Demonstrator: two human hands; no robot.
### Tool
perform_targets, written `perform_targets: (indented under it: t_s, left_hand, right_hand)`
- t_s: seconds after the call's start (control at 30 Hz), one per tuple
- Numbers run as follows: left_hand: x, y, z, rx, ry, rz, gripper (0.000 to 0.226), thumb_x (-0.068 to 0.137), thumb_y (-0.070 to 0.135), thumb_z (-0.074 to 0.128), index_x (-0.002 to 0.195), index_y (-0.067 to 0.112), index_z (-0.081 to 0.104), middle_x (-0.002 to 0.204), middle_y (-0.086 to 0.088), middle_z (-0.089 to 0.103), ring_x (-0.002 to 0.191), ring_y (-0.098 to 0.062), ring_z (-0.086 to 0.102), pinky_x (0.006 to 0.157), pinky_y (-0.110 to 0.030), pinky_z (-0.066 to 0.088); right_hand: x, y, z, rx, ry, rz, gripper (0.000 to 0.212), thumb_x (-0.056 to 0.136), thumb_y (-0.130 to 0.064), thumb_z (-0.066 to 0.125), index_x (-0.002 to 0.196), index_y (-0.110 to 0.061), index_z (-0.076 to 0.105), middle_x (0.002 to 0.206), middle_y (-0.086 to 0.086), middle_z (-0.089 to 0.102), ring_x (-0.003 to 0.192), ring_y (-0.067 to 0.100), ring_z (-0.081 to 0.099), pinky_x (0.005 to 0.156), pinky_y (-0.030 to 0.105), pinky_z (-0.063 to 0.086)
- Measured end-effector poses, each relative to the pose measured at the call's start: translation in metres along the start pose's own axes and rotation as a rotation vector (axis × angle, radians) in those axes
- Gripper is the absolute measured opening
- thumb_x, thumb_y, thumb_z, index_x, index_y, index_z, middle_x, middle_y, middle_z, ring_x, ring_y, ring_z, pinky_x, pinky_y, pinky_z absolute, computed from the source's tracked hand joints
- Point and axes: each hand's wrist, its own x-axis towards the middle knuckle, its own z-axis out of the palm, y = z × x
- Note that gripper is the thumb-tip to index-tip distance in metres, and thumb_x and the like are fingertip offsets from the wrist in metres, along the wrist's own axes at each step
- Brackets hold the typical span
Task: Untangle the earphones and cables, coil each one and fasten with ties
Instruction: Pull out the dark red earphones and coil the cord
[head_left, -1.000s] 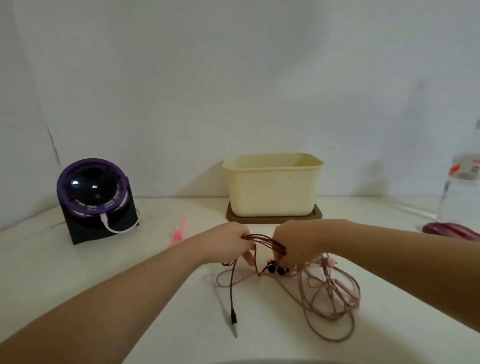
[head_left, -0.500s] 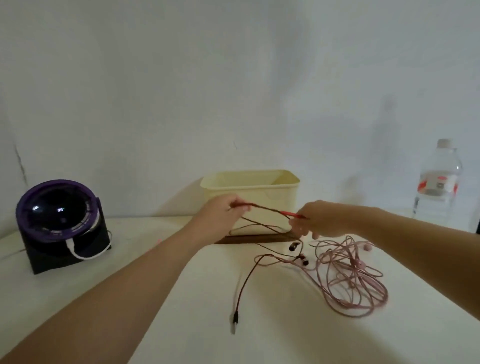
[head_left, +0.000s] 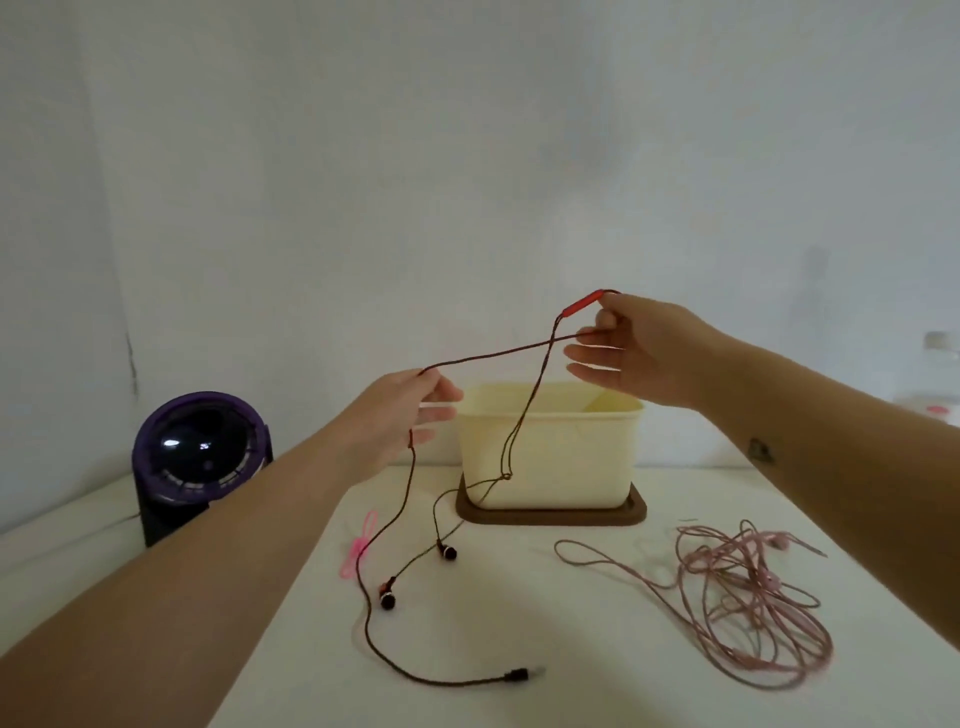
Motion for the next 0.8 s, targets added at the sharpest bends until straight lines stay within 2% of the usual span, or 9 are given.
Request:
perform_targets:
  t_s: [0.07, 0.13, 0.23, 0.37, 0.47, 0.57, 0.63, 0.7, 0.8]
  left_hand:
    - [-0.004, -0.002, -0.004, -0.095, 0.008, 0.015, 0.032, 0.102, 0.016, 0.035, 0.078, 0.012, 0.056, 0.089, -0.003, 0.064, 0.086, -0.02, 0.063, 0.088, -0.034, 0.046]
    - [-0.004, -0.003, -0.011, -0.15, 0.052, 0.022, 0.031, 0.101, 0.013, 0.035, 0.077, 0.009, 0.054, 0.073, -0.004, 0.057, 0.064, -0.016, 0.061, 0.079, -0.031, 0.051]
    - [-0.003, -0.007, -0.022, -0.161, 0.131, -0.007, 0.029, 0.101, 0.015, 0.036, 0.076, 0.01, 0.051, 0.055, 0.002, 0.042, 0.039, -0.008, 0.041, 0.069, -0.03, 0.049]
    - [-0.003, -0.013, -0.037, -0.105, 0.199, -0.052, 0.027, 0.1, 0.016, 0.037, 0.076, 0.014, 0.048, 0.044, 0.008, 0.031, 0.033, -0.006, 0.027, 0.061, -0.027, 0.043]
    - [-0.003, -0.022, -0.047, -0.067, 0.172, -0.087, 0.028, 0.101, 0.017, 0.036, 0.076, 0.011, 0.049, 0.046, 0.008, 0.029, 0.034, -0.007, 0.026, 0.064, -0.028, 0.043]
    - [-0.003, -0.031, -0.055, 0.098, 0.136, -0.157, 0.027, 0.1, 0.017, 0.037, 0.078, 0.01, 0.05, 0.05, 0.005, 0.029, 0.04, -0.011, 0.025, 0.056, -0.026, 0.037]
    - [0.0, -0.036, -0.061, 0.519, 0.144, -0.097, 0.027, 0.098, 0.013, 0.036, 0.078, 0.009, 0.053, 0.055, 0.001, 0.037, 0.048, -0.015, 0.032, 0.052, -0.028, 0.03]
    - [0.0, -0.041, -0.062, 0.905, 0.092, -0.021, 0.027, 0.098, 0.013, 0.035, 0.079, 0.014, 0.054, 0.068, -0.001, 0.047, 0.059, -0.015, 0.042, 0.056, -0.026, 0.033]
    - [-0.001, -0.047, -0.057, 0.899, -0.1, -0.129, 0.019, 0.095, 0.009, 0.04, 0.102, 0.022, 0.053, 0.089, 0.001, 0.054, 0.078, -0.011, 0.051, 0.068, -0.022, 0.039]
  right_hand:
    - [-0.001, -0.001, 0.004, 0.016, 0.041, 0.034, 0.047, 0.096, -0.026, 0.048, 0.053, -0.016, 0.035, 0.05, -0.001, 0.035, 0.04, 0.014, 0.038, 0.057, 0.029, 0.051]
    - [-0.001, -0.004, 0.004, 0.029, 0.092, 0.039, 0.048, 0.094, -0.03, 0.049, 0.053, -0.018, 0.03, 0.052, -0.003, 0.024, 0.039, 0.013, 0.022, 0.048, 0.023, 0.044]
    - [-0.002, -0.006, -0.002, 0.064, 0.166, 0.027, 0.047, 0.092, -0.038, 0.053, 0.054, -0.016, 0.035, 0.057, 0.0, 0.032, 0.045, 0.014, 0.027, 0.048, 0.025, 0.04]
    - [-0.007, -0.007, -0.009, 0.202, 0.117, 0.035, 0.05, 0.089, -0.049, 0.054, 0.058, -0.01, 0.047, 0.066, 0.006, 0.05, 0.046, 0.017, 0.036, 0.051, 0.026, 0.041]
    - [-0.009, -0.006, -0.01, 0.277, 0.029, -0.007, 0.048, 0.095, -0.044, 0.047, 0.061, -0.009, 0.049, 0.068, 0.009, 0.063, 0.048, 0.019, 0.053, 0.059, 0.031, 0.051]
    - [-0.007, -0.005, -0.011, 0.324, -0.01, -0.078, 0.044, 0.1, -0.03, 0.04, 0.061, -0.01, 0.045, 0.079, 0.013, 0.069, 0.067, 0.024, 0.07, 0.066, 0.033, 0.058]
    - [-0.004, -0.004, -0.012, 0.268, 0.022, -0.128, 0.042, 0.101, -0.025, 0.039, 0.061, -0.011, 0.044, 0.08, 0.013, 0.07, 0.068, 0.023, 0.068, 0.065, 0.031, 0.056]
    - [-0.002, -0.004, -0.014, 0.096, 0.085, -0.2, 0.041, 0.1, -0.023, 0.04, 0.061, -0.012, 0.044, 0.075, 0.008, 0.069, 0.061, 0.018, 0.057, 0.062, 0.027, 0.046]
    - [-0.003, -0.007, -0.017, -0.121, 0.076, -0.247, 0.041, 0.1, -0.022, 0.04, 0.06, -0.013, 0.046, 0.068, 0.002, 0.069, 0.061, 0.015, 0.051, 0.061, 0.025, 0.041]
